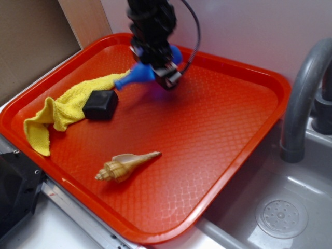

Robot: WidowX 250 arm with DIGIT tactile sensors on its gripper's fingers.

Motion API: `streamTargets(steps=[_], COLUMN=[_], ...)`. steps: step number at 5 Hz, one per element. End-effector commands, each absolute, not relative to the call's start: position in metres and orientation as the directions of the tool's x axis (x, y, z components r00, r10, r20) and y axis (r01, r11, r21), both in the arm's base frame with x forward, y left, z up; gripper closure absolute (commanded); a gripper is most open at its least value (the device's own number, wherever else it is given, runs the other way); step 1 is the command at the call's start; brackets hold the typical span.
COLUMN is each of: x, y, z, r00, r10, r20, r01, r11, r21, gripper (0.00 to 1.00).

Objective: Grab the blue bottle.

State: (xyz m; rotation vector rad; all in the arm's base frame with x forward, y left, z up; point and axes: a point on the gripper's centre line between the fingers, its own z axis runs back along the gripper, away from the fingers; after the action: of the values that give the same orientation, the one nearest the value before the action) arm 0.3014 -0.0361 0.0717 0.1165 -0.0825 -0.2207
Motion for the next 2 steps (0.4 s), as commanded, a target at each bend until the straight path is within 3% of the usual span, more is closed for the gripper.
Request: streamTargets(steps=[1,2], x=[0.242,0.218], y=[-0.03,-0.024], z=[0.188,0.209], r00=[0.994,0.99], r10=[0.039,0.128], r20=[0.103,0.056], r01=[-0.049,-0.128], r11=[0.994,0.992], r21=[0.101,0.001], gripper=[1.0,1.0])
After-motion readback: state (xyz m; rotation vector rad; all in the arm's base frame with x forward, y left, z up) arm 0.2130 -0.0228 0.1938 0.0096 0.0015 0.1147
